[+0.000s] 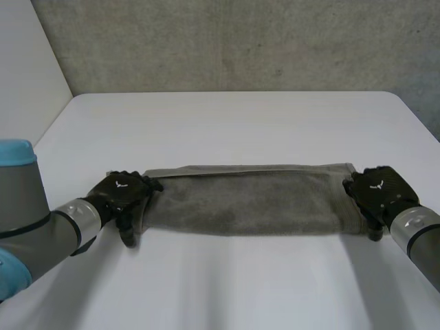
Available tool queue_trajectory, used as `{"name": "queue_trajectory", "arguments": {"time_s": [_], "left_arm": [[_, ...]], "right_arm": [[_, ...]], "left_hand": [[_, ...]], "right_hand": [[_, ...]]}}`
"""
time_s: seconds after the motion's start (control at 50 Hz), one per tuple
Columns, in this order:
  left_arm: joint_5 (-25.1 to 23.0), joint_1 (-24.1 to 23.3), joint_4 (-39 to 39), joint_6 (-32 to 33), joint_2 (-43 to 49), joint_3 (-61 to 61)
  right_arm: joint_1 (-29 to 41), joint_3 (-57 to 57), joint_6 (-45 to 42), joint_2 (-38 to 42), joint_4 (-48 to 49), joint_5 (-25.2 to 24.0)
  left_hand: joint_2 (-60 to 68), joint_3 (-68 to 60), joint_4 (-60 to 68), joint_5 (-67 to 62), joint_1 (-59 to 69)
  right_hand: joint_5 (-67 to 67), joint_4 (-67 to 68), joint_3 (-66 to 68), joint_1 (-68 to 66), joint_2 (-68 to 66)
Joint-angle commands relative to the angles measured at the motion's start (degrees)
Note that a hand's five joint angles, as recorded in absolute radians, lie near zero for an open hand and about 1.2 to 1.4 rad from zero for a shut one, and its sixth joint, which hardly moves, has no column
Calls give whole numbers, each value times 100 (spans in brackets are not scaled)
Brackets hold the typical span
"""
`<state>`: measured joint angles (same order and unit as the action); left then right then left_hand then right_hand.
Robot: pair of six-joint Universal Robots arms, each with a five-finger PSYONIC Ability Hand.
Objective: Fold the towel.
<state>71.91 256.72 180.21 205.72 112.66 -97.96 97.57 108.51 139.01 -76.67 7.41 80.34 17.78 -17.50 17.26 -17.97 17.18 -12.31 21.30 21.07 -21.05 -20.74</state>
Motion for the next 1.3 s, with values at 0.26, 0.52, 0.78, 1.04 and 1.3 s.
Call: {"name": "queue_trajectory", "arguments": {"time_s": [0.26, 0.52, 0.78, 1.04, 1.3], "left_arm": [[60, 62, 366, 30, 204, -250], [157, 536, 6, 82, -172, -540], [69, 844, -65, 302, -640, -883], [-37, 458, -364, 267, -1536, -1366], [-511, 598, -460, 13, -2696, -1438]], "right_arm": [[-694, -313, 248, 865, 243, -440], [-1038, -295, 372, 698, 402, -423], [-1012, -286, 311, 715, 402, -396], [-1722, -620, -478, 610, 331, -194], [-1742, -1595, -973, 338, -344, 60]], "left_hand": [[2917, -2946, 2970, -1899, 2978], [3466, -3495, 3519, -2448, 3527], [2876, -2905, 2929, -1858, 2937], [2759, -2787, 2811, -1740, 2819], [2120, -2149, 2172, -1101, 2181]], "right_hand": [[-5767, 5867, 5890, -5892, -5923], [-5769, 5870, 5893, -5895, -5926], [-5769, 5870, 5893, -5895, -5926], [-5769, 5870, 5893, -5895, -5926], [-5769, 5870, 5893, -5895, -5926]]}}
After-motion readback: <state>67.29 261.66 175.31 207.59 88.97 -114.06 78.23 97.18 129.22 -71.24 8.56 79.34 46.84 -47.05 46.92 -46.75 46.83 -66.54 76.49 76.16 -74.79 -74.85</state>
